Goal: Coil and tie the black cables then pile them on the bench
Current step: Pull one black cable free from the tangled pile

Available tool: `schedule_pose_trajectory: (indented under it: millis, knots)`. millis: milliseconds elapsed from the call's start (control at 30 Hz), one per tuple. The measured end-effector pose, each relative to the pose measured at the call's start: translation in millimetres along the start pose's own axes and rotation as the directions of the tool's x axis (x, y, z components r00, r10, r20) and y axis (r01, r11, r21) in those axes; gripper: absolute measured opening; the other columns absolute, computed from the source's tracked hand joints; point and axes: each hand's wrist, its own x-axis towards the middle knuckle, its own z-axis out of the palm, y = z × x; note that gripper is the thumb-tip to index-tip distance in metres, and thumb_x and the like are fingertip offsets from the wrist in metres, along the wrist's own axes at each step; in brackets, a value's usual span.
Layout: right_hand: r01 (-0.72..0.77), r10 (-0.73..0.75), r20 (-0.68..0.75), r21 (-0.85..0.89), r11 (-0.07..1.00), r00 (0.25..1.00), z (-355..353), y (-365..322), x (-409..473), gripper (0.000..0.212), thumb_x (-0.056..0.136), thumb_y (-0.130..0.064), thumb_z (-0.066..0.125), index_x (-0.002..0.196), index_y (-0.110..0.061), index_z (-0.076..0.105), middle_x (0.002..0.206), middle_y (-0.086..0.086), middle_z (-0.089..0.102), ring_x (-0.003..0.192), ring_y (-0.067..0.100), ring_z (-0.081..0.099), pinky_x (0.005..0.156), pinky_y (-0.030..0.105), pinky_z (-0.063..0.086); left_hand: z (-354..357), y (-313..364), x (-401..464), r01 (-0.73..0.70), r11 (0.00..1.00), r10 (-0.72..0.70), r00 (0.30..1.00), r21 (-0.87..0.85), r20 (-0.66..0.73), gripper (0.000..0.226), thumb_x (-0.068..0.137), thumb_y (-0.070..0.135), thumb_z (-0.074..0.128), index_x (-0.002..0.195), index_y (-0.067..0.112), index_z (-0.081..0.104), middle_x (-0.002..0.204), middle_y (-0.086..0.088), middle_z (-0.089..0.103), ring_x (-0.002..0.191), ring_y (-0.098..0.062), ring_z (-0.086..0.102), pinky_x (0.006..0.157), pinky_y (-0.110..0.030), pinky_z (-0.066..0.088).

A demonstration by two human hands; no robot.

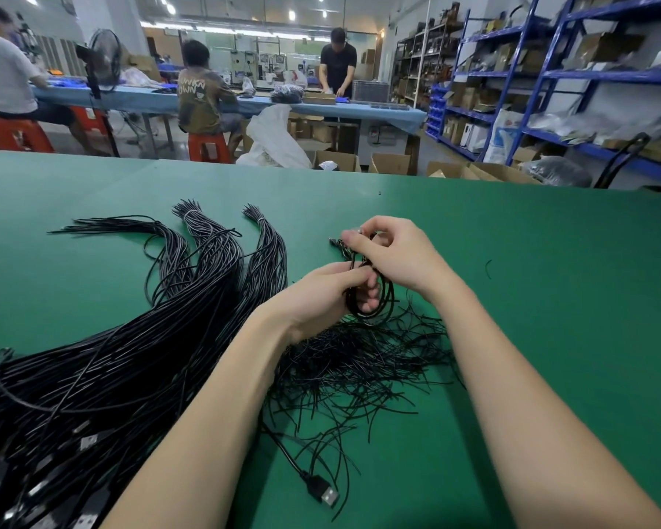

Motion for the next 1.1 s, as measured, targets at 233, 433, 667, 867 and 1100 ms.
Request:
schedule_pose_trajectory:
  millis: [233, 433, 667, 867, 1100]
  knots:
    - [0.037, -0.04, -0.088, -0.042, 0.998, 0.995, 0, -13, -2, 0.018, 0.09, -0.049, 0.072, 0.088, -0.031, 0.07, 0.066, -0.013, 0.071, 0.063, -0.01, 0.064, 0.056, 0.0, 0.039, -6, -3, 2, 0.039, 0.993, -0.047, 0.997, -0.113, -0.068, 0.016, 0.107, 0.019, 0.044, 0.102, 0.007, 0.053, 0.11, -0.015, 0.063, 0.116, -0.031, 0.061, 0.094, -0.051, 0.053]
    - [-0.009, 0.026, -0.174, 0.098, 0.995, 0.984, 4, -5, -54, 0.028, 0.091, -0.038, 0.072, 0.066, -0.026, 0.073, 0.055, -0.017, 0.067, 0.048, -0.007, 0.057, 0.05, 0.003, 0.038, -6, -4, 7, -0.084, 0.965, 0.026, 0.973, -0.248, -0.228, 0.026, 0.106, 0.011, 0.038, 0.081, 0.013, 0.044, 0.085, -0.007, 0.071, 0.075, -0.022, 0.072, 0.077, -0.047, 0.061]
    - [-0.209, 0.185, 0.114, 0.253, 0.945, 0.976, 38, -5, -71, 0.001, 0.08, -0.023, 0.076, 0.079, -0.023, 0.077, 0.06, -0.003, 0.073, 0.05, 0.005, 0.064, 0.049, 0.008, 0.04, -1, -2, 0, -0.078, 0.977, 0.015, 0.954, -0.2, -0.298, 0.018, 0.106, 0.015, 0.04, 0.088, 0.012, 0.043, 0.122, -0.014, 0.07, 0.074, -0.035, 0.07, 0.037, -0.029, 0.046]
    - [-0.309, 0.234, 0.216, 0.44, 0.843, 0.948, 45, -5, -67, 0.011, 0.084, -0.006, 0.07, 0.079, -0.013, 0.076, 0.054, -0.005, 0.064, 0.043, 0.003, 0.051, 0.04, 0.016, 0.036, -5, -3, 2, -0.074, 0.986, 0.029, 0.959, -0.151, -0.282, 0.02, 0.105, 0.016, 0.042, 0.086, 0.011, 0.045, 0.118, -0.009, 0.073, 0.085, -0.039, 0.069, 0.039, -0.032, 0.049]
    - [-0.354, 0.272, 0.329, 0.224, 0.908, 0.904, 14, 14, -68, 0.007, 0.083, -0.017, 0.081, 0.079, -0.011, 0.08, 0.07, 0.006, 0.072, 0.054, 0.009, 0.055, 0.046, 0.017, 0.038, -14, 0, 2, -0.113, 0.971, 0.049, 0.956, -0.21, -0.289, 0.021, 0.104, 0.007, 0.041, 0.083, 0.01, 0.044, 0.122, -0.026, 0.068, 0.104, -0.039, 0.07, 0.081, -0.051, 0.059]
